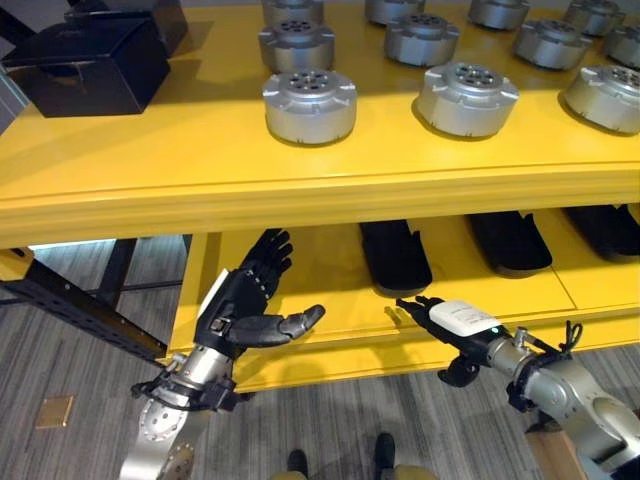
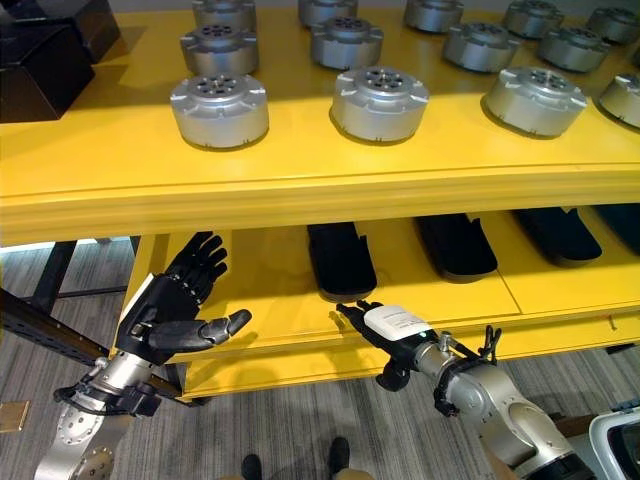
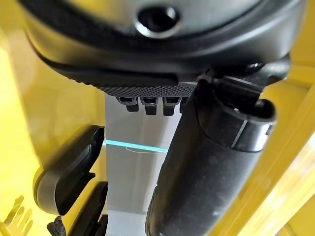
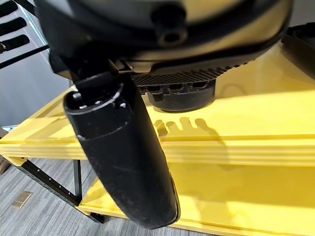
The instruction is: Move parts from the plastic box to the shelf.
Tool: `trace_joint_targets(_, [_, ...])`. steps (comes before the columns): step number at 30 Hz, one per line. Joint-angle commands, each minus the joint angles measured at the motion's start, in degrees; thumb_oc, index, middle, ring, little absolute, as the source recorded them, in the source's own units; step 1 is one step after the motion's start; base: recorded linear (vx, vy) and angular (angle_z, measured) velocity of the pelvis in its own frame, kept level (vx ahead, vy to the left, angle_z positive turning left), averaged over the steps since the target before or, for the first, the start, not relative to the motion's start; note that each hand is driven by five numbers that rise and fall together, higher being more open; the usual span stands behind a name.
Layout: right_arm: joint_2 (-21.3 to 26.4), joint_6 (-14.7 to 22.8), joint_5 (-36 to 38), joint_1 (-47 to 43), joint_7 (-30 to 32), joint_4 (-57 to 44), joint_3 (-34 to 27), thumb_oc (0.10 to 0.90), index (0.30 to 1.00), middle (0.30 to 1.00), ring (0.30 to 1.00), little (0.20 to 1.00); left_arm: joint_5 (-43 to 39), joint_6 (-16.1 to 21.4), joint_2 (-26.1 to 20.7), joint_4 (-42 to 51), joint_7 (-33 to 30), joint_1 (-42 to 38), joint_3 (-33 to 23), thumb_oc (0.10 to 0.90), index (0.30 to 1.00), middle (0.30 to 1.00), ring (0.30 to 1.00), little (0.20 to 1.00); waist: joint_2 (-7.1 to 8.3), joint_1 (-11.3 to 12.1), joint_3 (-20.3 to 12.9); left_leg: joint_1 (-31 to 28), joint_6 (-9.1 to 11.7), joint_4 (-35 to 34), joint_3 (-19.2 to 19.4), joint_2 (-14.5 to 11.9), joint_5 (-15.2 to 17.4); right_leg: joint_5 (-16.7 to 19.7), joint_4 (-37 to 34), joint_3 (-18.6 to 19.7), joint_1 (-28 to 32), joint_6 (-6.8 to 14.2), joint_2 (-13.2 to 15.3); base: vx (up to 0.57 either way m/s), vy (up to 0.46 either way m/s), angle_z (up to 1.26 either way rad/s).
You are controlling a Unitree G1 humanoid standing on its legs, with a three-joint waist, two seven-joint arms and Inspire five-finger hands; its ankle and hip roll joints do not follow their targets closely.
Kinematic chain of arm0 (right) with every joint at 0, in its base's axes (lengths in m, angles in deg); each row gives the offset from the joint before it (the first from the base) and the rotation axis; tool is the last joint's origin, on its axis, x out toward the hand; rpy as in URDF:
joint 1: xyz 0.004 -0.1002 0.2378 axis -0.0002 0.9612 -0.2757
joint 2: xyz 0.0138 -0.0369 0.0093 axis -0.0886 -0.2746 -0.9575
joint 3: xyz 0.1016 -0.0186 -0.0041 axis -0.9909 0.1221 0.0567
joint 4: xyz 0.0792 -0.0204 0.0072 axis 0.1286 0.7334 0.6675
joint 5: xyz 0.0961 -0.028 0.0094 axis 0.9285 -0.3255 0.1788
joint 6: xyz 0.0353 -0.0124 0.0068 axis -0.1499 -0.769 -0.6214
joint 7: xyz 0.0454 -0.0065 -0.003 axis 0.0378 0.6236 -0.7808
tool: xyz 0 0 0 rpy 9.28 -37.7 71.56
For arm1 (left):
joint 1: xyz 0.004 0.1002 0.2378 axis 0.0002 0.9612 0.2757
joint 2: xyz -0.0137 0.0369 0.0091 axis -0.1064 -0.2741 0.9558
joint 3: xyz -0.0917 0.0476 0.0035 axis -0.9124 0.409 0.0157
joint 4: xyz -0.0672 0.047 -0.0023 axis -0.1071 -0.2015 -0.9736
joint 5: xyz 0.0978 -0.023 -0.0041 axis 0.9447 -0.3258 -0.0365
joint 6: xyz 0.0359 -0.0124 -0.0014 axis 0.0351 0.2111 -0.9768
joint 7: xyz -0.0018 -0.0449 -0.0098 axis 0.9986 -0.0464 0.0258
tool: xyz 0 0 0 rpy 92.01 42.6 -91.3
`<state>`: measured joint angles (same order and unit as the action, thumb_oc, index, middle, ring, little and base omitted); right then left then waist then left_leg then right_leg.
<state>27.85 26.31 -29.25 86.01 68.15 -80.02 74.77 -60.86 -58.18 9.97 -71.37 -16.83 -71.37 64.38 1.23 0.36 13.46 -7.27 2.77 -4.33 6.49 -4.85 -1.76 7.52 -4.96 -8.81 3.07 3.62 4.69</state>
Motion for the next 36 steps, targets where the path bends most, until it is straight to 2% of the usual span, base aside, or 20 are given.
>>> trace_joint_targets(1, [0.0,1.2,0.3,-7.9,3.0,-1.2,0.9,0.9,1.0,1.0,1.0,1.0,-0.7,5.6,-1.7,2.7,1.8,-5.6,-0.8,0.9,1.0,1.0,1.0,1.0,1.87,0.9,-1.3,2.0,0.2,3.4,-2.5,-2.7,2.8,-9.9,7.1,0.6,3.3,2.7,3.8,0.0,0.0,0.0])
trace_joint_targets(36, [-5.2,-4.6,-1.5,-15.9,3.3,14.7,8.1,0.9,1.0,1.0,1.0,1.0,-0.3,4.8,-0.1,1.1,4.6,-7.9,0.3,0.9,1.0,1.0,1.0,1.0,2.07,2.9,-1.7,1.8,0.2,3.9,-3.5,-2.3,3.1,-10.0,6.9,-0.4,4.2,2.5,3.9,0.0,-0.001,0.01])
